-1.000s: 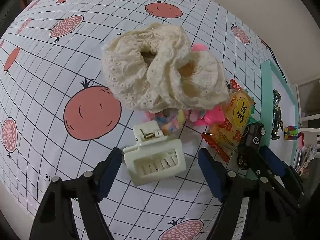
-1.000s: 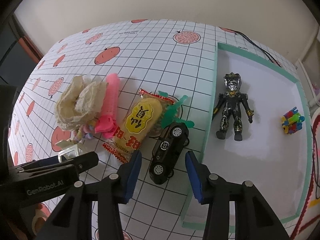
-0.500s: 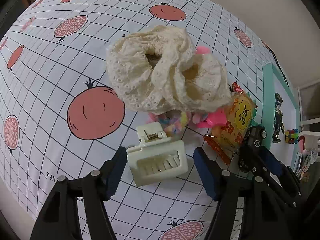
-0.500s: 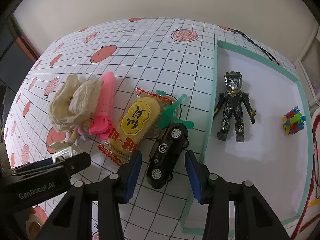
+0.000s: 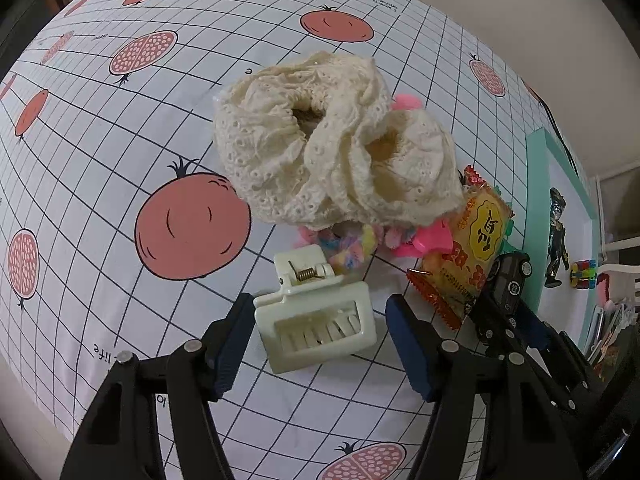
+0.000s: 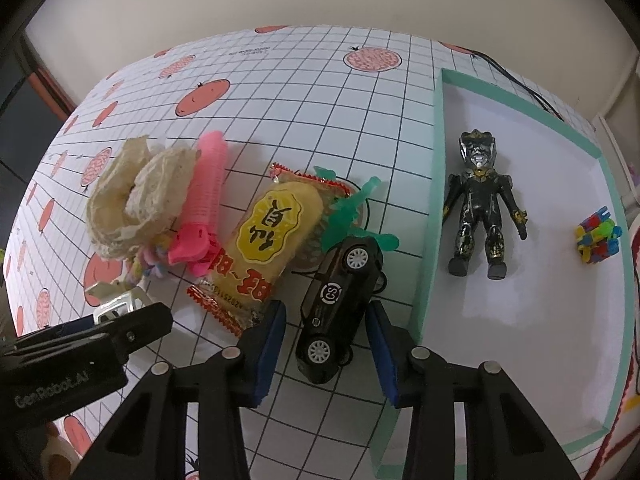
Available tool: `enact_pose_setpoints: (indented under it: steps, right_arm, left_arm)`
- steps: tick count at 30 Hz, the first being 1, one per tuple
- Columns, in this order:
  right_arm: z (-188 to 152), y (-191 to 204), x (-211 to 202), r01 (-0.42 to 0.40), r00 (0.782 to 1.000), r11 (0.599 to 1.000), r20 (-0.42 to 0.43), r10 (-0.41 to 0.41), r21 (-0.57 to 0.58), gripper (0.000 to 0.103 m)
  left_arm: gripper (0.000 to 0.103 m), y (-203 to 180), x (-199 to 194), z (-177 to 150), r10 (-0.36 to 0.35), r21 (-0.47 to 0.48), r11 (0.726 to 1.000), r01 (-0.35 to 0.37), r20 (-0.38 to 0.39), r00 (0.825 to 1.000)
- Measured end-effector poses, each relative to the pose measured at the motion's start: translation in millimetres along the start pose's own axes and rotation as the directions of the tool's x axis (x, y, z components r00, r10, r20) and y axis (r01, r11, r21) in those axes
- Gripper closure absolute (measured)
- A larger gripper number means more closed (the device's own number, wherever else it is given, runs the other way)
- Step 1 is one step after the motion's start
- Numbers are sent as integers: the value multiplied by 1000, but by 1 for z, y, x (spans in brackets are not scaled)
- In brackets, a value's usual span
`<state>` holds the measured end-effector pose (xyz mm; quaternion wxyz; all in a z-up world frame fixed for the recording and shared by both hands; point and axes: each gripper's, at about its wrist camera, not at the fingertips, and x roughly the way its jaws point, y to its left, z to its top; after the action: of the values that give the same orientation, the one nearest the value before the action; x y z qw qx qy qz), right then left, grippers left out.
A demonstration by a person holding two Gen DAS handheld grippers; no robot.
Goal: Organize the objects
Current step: 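Grasp the black toy car with the right gripper while the left grips the white hair clip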
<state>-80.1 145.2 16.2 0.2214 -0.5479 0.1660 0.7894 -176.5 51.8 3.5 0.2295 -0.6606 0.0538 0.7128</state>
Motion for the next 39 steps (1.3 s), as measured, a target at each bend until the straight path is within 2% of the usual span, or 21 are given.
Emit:
enact_pose_setpoints:
  steps: [5,9,15,18,22,31,37,39]
  right_arm:
    - [0,0,1,6,1000,1000,5,-5,-8,59]
    - [1,-3,0,16,1000,1000,14,-16,3,67]
    - [1,-5,-1,10,1000,1000,17,-10,3,68]
    - [1,-6,-3,7,1000,1000,22,-7,5,69]
    - [3,-8,-9,1,999,1000,36,-2,13,70]
    - [6,-12,-15,-1,999,1000,50,0,14,71]
    - [5,-22,-29,-4,997,1000,81,1,31,72]
    - [6,-24,-35,-7,995,999,96,4,37,72]
  left_arm:
    - [34,1,0,1,4,7,1000,-4,0,1000]
    - [34,1,0,0,-5,-7,1000,5,1,1000]
    - [35,-1,0,-1,2,-6,1000,-2,2,1000]
    - [45,0,-1,0,17,-4,1000,-17,8,1000]
    - [46,0,-1,1,15,-2,1000,-15,9,1000]
    - [46,6,-3,2,-16,-36,999,15,-8,1000]
    - [46,-2,-18,5,-28,-25,999,28,22,999]
    - [46,-2,-23,6,-60,-43,997,61,34,998]
